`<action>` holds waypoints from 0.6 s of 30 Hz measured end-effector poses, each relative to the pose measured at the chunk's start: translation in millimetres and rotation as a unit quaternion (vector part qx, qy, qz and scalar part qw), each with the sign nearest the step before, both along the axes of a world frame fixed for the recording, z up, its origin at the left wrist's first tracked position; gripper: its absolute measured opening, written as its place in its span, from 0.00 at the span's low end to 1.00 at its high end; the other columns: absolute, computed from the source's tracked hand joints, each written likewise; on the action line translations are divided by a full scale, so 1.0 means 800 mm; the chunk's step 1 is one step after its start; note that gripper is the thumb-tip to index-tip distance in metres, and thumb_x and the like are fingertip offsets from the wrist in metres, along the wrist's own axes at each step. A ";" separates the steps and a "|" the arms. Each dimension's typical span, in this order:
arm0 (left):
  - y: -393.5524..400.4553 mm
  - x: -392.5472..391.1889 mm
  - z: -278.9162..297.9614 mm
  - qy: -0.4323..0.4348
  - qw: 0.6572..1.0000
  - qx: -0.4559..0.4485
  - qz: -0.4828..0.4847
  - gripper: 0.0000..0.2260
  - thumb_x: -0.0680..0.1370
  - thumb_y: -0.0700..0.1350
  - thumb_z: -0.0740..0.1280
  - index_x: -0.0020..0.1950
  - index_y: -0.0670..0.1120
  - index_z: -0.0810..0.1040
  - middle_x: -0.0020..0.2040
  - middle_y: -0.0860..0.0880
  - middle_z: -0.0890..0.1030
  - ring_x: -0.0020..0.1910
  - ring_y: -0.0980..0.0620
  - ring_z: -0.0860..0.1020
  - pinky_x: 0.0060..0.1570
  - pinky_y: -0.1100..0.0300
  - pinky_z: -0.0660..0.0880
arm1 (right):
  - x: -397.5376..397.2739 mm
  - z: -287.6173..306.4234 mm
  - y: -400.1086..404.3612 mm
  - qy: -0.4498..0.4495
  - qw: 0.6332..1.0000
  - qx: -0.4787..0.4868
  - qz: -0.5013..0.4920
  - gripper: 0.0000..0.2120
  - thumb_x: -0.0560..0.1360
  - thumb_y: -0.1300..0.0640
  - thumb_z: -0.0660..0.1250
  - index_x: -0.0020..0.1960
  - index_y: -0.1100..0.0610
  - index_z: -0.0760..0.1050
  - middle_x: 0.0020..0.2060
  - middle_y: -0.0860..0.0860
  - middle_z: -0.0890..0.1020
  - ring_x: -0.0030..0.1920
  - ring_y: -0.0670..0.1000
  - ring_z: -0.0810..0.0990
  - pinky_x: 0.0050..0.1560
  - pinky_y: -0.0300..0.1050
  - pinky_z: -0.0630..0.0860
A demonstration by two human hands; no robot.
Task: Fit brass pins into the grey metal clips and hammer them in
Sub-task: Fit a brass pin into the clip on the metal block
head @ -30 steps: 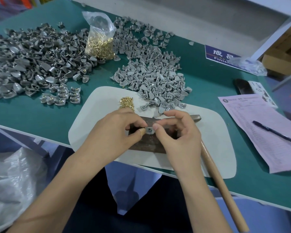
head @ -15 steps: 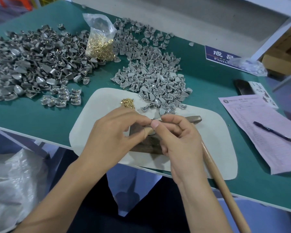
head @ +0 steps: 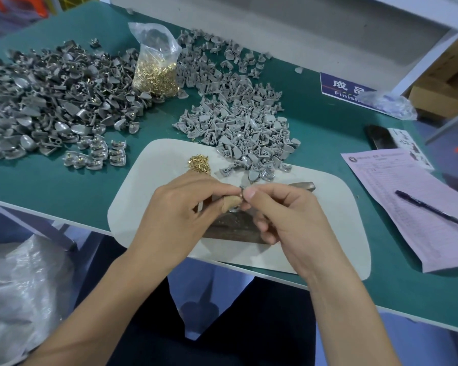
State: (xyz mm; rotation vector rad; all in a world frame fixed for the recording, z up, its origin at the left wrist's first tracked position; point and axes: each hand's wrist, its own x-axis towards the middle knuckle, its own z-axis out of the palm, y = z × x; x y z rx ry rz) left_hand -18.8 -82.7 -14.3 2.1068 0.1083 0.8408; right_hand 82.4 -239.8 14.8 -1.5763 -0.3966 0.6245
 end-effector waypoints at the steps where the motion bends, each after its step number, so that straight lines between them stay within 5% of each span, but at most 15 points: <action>1: -0.001 -0.001 -0.001 0.024 1.000 0.000 0.012 0.08 0.76 0.46 0.75 0.55 0.53 0.85 0.43 0.58 0.81 0.43 0.58 0.76 0.42 0.68 0.68 | 0.006 -0.002 -0.001 -0.081 0.996 -0.022 -0.011 0.05 0.77 0.58 0.74 0.42 0.56 0.85 0.28 0.47 0.80 0.26 0.45 0.71 0.26 0.36 0.67; 4: 0.001 -0.005 -0.008 0.129 0.989 0.049 0.054 0.12 0.75 0.57 0.72 0.58 0.62 0.79 0.51 0.65 0.79 0.50 0.66 0.73 0.43 0.65 0.70 | 0.025 -0.009 -0.003 -0.293 0.947 -0.129 0.005 0.04 0.74 0.56 0.74 0.41 0.50 0.82 0.31 0.43 0.81 0.31 0.42 0.75 0.35 0.33 0.70; 8: 0.004 -0.005 -0.011 0.191 0.979 0.043 0.061 0.09 0.74 0.59 0.71 0.53 0.63 0.80 0.53 0.64 0.77 0.52 0.67 0.74 0.43 0.66 0.70 | 0.036 -0.018 0.000 -0.394 0.893 -0.210 0.048 0.02 0.71 0.48 0.70 0.41 0.45 0.79 0.29 0.45 0.72 0.31 0.46 0.71 0.33 0.45 0.70; 12: 0.002 0.001 -0.006 0.202 0.975 0.051 0.075 0.07 0.74 0.59 0.72 0.51 0.63 0.81 0.51 0.65 0.77 0.51 0.66 0.74 0.42 0.71 0.67 | 0.041 -0.023 0.000 -0.430 0.876 -0.211 0.053 0.01 0.71 0.46 0.70 0.41 0.42 0.78 0.30 0.46 0.72 0.32 0.48 0.72 0.33 0.46 0.72; 18: -0.001 0.000 -0.001 0.209 0.973 0.058 0.074 0.07 0.73 0.57 0.70 0.51 0.63 0.80 0.50 0.64 0.78 0.51 0.64 0.75 0.43 0.60 0.73 | 0.035 -0.025 -0.001 -0.424 0.883 -0.195 0.055 0.02 0.71 0.47 0.70 0.43 0.43 0.79 0.29 0.46 0.71 0.32 0.49 0.71 0.34 0.46 0.72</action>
